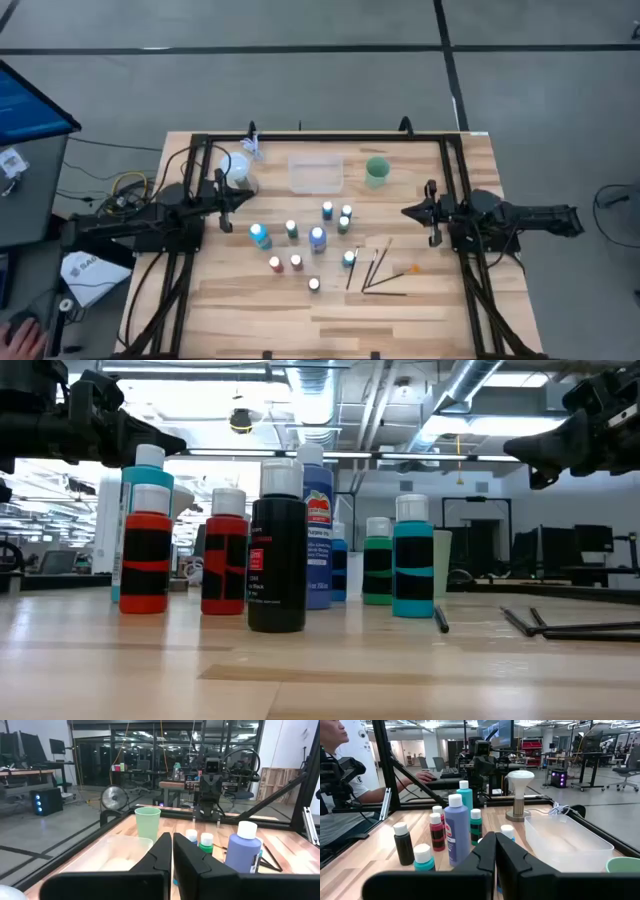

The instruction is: Pick & Place Paint Supplies

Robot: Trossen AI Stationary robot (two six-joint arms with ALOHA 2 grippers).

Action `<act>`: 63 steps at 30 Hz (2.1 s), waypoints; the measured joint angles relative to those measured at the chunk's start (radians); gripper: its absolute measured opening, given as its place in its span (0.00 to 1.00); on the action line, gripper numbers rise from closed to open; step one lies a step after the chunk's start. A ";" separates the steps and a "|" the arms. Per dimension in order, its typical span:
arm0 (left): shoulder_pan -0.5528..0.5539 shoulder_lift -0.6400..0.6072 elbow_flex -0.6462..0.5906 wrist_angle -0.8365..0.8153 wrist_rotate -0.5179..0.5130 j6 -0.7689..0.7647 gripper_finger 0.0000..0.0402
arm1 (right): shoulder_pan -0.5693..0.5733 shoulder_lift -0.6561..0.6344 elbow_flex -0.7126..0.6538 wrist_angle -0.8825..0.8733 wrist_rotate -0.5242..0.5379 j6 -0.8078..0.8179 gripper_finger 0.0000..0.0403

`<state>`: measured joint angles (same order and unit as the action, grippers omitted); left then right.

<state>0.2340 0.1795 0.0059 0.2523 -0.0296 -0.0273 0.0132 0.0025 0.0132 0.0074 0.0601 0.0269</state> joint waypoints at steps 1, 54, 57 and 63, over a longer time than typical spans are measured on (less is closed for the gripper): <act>0.000 0.000 0.000 0.001 0.000 0.000 0.00 | 0.000 0.000 0.000 0.000 0.000 0.000 0.01; 0.000 0.000 0.000 0.004 0.000 0.000 0.00 | -0.002 0.000 0.000 0.000 0.000 -0.129 0.01; 0.000 0.000 0.000 0.004 0.000 0.000 0.00 | -0.002 0.000 0.000 0.000 0.000 -0.285 0.01; 0.000 0.000 0.000 0.006 0.000 0.000 0.00 | -0.002 0.000 0.000 0.000 0.000 -0.348 0.01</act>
<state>0.2342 0.1796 0.0062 0.2586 -0.0294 -0.0273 0.0109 0.0025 0.0135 0.0078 0.0601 -0.3214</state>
